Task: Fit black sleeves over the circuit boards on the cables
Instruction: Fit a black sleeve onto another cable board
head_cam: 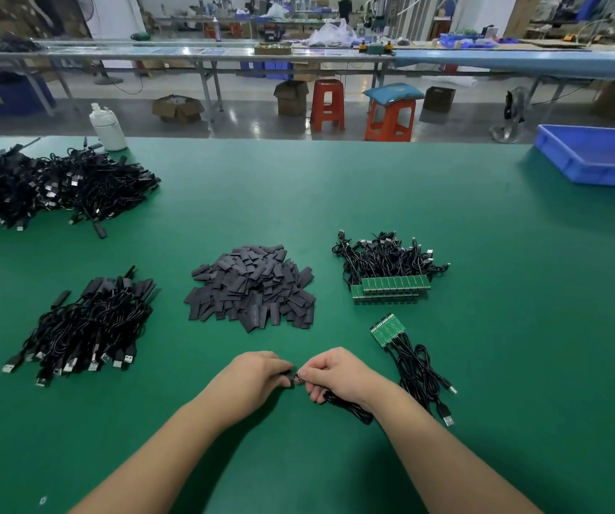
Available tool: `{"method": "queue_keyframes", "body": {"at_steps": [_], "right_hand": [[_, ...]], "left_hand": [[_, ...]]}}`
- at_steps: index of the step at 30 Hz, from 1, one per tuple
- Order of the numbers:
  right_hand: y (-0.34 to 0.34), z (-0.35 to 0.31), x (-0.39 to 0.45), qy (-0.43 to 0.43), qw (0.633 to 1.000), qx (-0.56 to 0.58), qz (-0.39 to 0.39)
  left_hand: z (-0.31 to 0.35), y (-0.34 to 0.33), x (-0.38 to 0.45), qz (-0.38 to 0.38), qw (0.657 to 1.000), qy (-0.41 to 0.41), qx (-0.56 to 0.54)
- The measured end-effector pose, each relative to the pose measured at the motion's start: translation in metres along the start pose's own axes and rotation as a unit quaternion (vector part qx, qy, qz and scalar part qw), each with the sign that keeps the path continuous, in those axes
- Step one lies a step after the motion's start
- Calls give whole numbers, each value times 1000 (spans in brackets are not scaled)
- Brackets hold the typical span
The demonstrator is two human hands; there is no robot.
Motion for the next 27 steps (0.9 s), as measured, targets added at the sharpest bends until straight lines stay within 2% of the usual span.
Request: {"method": "queue_keyframes", "body": {"at_steps": [4,10,21,27], "right_hand": [[0,-1,-1,-3,999,29,20],[-1,-2,-2,-14,999,39,3],[-1,4,2,-31,998,52,0],[0,2,2,-29,998,52,1]], "left_hand": [[-4,-1,0,12,999,37,-2],[-3,2,-1,29,997,69,10],[3,2,-4,55,998,17,-27],[7,5,-8,94,994,1,-48]]}}
Point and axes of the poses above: each hand's wrist, its own x-axis towards the middle knuckle, its own y-axis out of the back of the hand, z = x × y, the point moved 8 cm from there along x, towards the middle knuckle, and after that the axes turned 6 degrees about -z, right-handed, at the moved point
